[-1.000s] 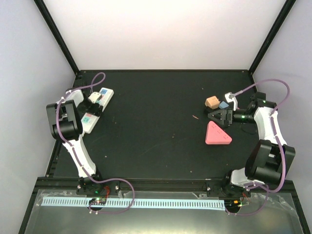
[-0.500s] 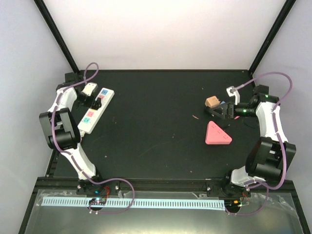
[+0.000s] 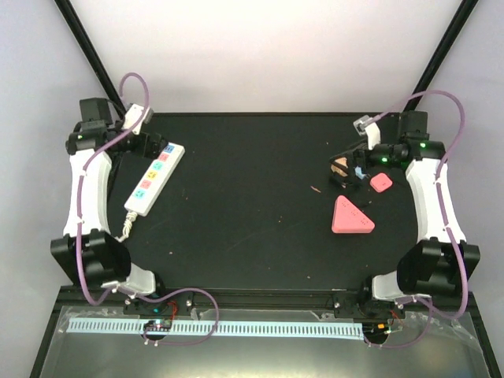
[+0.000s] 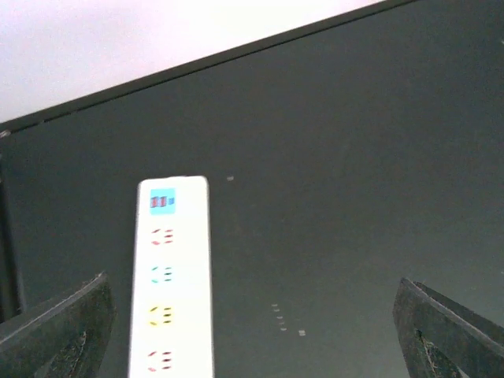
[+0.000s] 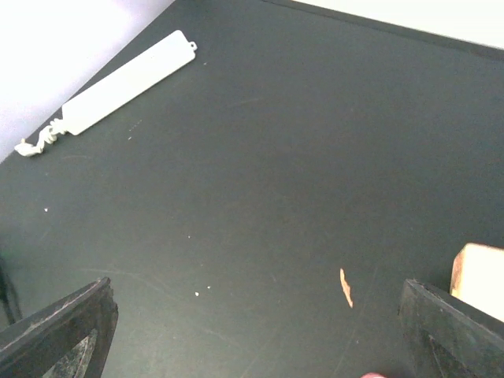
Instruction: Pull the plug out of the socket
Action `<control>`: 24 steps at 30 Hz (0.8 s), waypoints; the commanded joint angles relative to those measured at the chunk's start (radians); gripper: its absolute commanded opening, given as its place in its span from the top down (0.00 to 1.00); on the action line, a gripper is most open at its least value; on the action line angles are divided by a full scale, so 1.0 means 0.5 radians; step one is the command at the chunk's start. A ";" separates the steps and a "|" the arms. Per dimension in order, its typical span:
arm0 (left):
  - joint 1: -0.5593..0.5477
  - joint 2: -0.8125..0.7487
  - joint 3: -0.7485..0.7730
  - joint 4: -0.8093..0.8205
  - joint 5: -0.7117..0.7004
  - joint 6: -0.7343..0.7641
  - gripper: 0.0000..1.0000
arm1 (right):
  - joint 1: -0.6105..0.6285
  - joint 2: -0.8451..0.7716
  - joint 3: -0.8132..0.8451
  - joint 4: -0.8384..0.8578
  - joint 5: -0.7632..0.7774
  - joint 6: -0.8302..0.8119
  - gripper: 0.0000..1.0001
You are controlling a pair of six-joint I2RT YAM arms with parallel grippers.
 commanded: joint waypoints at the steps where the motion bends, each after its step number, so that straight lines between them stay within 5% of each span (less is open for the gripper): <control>1: -0.185 -0.246 -0.273 0.114 0.123 -0.126 0.01 | 0.201 -0.204 -0.109 0.360 0.271 0.213 0.00; 12: -0.708 -1.176 -1.276 0.830 -0.182 -0.248 0.01 | 0.398 -0.723 -0.853 1.102 0.611 0.417 0.00; 24: -0.762 -1.563 -1.851 1.091 -0.433 -0.316 0.01 | 0.398 -1.105 -1.405 1.475 0.880 0.414 0.00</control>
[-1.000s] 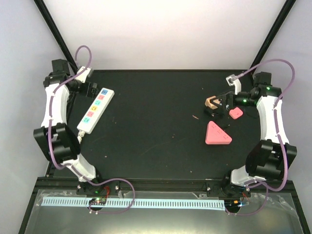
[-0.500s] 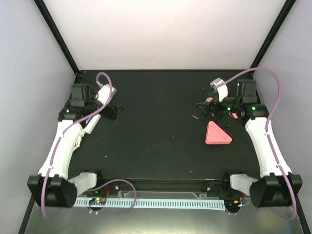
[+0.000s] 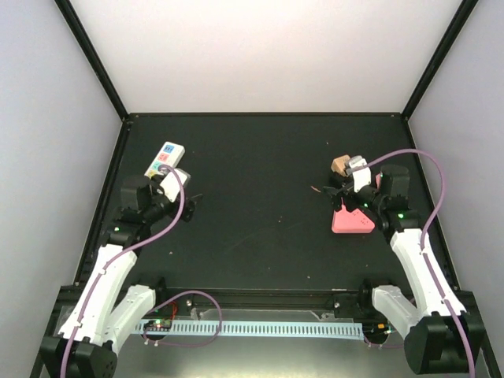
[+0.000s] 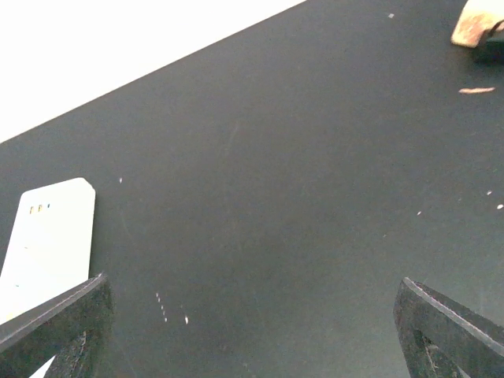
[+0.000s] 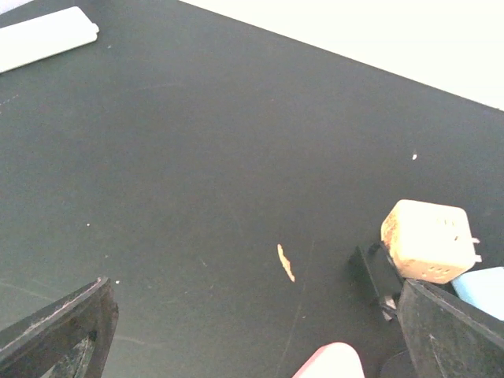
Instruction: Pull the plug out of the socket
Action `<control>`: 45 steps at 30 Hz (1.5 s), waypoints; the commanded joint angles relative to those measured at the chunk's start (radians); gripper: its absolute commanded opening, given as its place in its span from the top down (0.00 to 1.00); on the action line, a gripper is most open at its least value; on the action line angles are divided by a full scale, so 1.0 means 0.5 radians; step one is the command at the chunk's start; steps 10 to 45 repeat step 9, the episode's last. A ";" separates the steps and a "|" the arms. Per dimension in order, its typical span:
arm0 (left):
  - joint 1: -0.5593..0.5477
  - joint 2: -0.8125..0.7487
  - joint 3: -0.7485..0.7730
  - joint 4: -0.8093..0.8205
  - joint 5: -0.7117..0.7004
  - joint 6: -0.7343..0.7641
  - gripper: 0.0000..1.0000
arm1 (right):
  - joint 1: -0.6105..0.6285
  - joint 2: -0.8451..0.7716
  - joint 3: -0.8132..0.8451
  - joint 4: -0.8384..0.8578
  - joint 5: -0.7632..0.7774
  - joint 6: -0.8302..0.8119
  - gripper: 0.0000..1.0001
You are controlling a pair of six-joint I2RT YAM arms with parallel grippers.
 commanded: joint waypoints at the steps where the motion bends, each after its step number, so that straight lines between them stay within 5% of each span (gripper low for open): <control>1: -0.011 -0.031 -0.092 0.193 -0.155 -0.036 0.01 | 0.008 -0.108 -0.016 0.214 0.086 0.031 0.00; 45: -0.010 -0.019 -0.096 0.273 -0.295 -0.104 0.01 | 0.010 -0.113 -0.046 0.254 0.062 0.050 0.00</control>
